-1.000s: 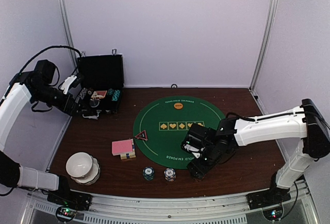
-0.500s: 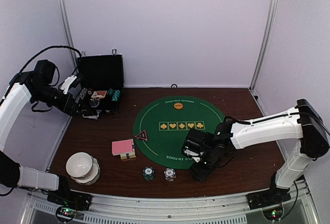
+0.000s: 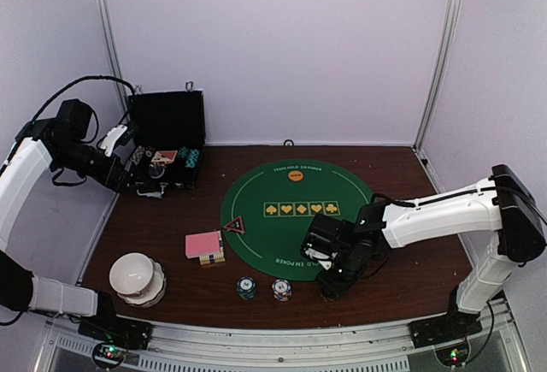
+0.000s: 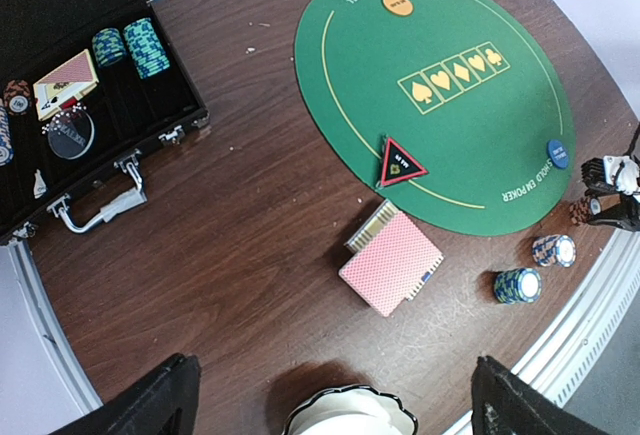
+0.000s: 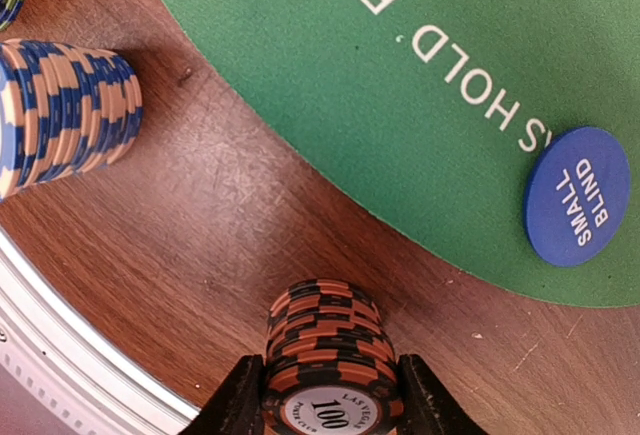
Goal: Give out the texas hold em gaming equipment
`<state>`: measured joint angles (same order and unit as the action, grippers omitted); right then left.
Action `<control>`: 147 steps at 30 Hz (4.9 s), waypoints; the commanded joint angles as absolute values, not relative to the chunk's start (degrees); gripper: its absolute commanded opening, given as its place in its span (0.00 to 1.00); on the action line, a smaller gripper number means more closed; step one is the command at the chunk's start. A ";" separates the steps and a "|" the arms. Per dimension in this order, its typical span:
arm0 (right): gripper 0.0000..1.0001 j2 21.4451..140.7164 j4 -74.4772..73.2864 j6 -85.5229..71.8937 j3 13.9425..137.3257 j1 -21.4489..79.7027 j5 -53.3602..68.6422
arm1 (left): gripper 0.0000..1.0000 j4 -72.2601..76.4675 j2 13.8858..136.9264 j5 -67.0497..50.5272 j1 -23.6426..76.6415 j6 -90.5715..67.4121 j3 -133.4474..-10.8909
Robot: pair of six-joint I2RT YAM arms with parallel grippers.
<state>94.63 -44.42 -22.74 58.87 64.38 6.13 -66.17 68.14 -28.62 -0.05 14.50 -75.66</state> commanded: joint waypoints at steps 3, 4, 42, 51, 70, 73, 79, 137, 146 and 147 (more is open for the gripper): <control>0.44 93.48 -47.00 -22.34 60.19 64.78 4.82 | 0.98 -66.46 67.93 -30.30 -0.47 14.94 -77.23; 0.45 93.43 -47.24 -22.33 60.20 64.72 4.78 | 0.98 -66.49 67.98 -30.35 -0.49 14.90 -77.33; 0.02 94.77 -54.82 -18.58 76.56 59.00 0.82 | 0.98 -66.55 68.29 -29.81 -0.48 14.99 -77.20; 0.00 110.87 -52.34 -16.10 97.19 45.85 -1.60 | 0.98 -66.70 67.64 -29.67 -0.46 15.20 -76.47; 0.08 144.03 -51.36 -14.73 131.82 31.73 -0.91 | 0.98 -67.50 67.53 -30.33 -0.46 15.82 -76.20; 0.12 146.35 -51.54 -15.11 133.41 31.10 -0.22 | 0.98 -67.53 67.68 -30.32 -0.46 15.90 -76.38; 0.50 146.86 -51.42 -14.68 133.51 30.66 -0.32 | 0.98 -67.50 67.92 -30.12 -0.44 16.03 -76.11; 0.75 95.91 -44.52 -26.07 59.15 63.72 8.17 | 0.98 -68.67 68.02 -30.56 -0.49 16.26 -77.38; 0.65 97.44 -44.26 -25.03 59.66 63.68 7.16 | 0.98 -68.64 68.04 -30.63 -0.51 16.08 -77.50; 0.63 97.55 -44.24 -25.00 59.75 63.72 7.12 | 0.98 -68.64 68.05 -30.59 -0.45 16.08 -77.52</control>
<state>96.71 -45.01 -25.50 59.68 63.37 8.71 -68.23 67.94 -29.63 -0.05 15.57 -75.90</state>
